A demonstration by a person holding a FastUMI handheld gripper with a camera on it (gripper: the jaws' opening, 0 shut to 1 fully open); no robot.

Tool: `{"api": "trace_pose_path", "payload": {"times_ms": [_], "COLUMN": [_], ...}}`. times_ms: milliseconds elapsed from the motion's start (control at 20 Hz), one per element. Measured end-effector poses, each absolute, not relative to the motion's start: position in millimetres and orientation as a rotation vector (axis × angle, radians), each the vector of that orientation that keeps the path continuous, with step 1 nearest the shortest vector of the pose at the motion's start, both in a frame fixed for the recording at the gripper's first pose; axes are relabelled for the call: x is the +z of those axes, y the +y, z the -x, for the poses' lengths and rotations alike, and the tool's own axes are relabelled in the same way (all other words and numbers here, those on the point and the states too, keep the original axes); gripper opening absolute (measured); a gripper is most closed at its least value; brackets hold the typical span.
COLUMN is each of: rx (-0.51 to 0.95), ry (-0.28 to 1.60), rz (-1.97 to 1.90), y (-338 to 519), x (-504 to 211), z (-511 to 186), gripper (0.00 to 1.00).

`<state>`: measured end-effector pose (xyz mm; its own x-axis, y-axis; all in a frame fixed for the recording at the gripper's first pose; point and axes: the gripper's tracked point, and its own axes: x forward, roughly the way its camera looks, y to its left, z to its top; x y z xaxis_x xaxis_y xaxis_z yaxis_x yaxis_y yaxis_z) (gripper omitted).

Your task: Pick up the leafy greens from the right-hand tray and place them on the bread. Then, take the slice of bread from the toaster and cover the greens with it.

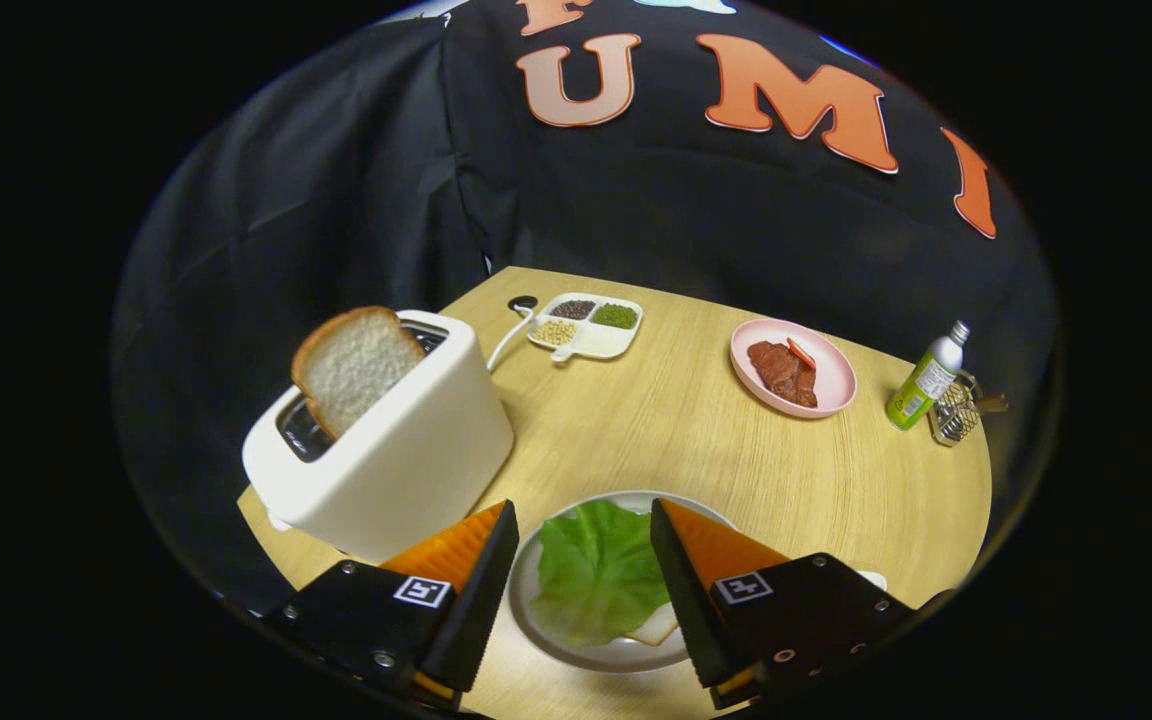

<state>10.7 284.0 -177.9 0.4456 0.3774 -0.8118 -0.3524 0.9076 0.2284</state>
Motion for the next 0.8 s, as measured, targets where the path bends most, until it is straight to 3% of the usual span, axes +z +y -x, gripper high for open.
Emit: {"api": "trace_pose_path", "payload": {"times_ms": [400,800], "rx": [0.56,0.573], "ry": [1.062,1.135], "rz": [-0.116,-0.061], "y": [363.5,424.9], "x": [-94.6,-97.7], "z": [-20.7,-34.6], "gripper": [0.83,0.83]}}
